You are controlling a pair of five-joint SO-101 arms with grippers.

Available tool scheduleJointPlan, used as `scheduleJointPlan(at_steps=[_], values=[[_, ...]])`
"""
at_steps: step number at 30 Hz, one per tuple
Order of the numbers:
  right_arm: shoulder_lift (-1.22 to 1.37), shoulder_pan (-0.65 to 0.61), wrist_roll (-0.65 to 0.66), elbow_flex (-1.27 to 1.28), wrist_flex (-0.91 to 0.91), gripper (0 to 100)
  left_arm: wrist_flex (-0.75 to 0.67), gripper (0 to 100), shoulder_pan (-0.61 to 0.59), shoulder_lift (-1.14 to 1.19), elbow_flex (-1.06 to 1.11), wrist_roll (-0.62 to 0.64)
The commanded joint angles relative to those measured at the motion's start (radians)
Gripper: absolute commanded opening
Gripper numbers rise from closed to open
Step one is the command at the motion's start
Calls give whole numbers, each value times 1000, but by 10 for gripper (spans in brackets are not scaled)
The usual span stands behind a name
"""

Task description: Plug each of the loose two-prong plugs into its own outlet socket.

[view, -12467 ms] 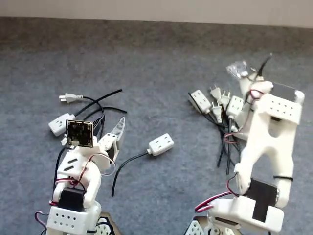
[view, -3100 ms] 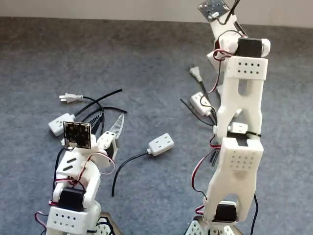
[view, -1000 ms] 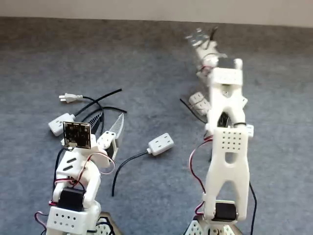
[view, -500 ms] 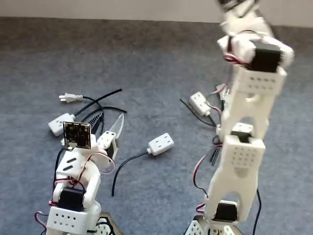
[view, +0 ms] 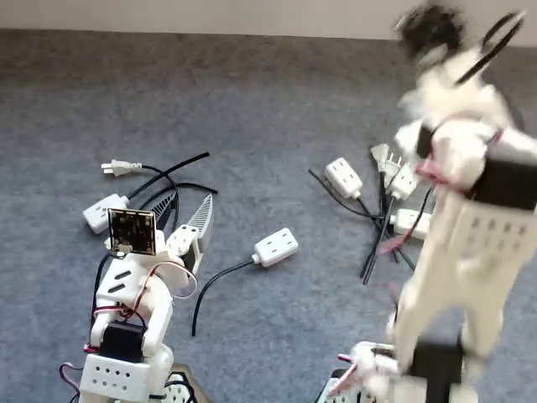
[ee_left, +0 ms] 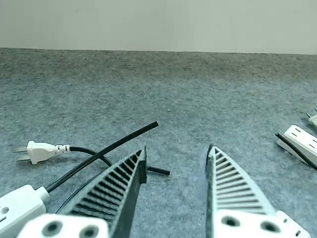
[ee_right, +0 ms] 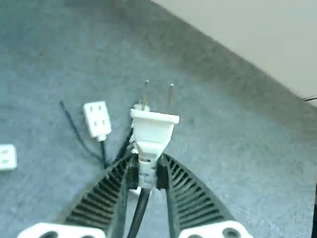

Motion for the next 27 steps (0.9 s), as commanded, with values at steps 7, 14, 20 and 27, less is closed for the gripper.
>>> scheduleJointPlan(at_steps=[7, 14, 20, 27], values=[[-581, -42, 196, 938, -94, 6, -12, 207, -10, 1, 16, -3], [-834, -39, 313, 1452, -246, 6, -12, 207, -10, 1, 16, -3], [-941, -39, 316, 1776, -374, 6, -12, 207, -10, 1, 16, -3], [-983, -39, 316, 1923, -414, 9, -12, 207, -10, 1, 16, -3]])
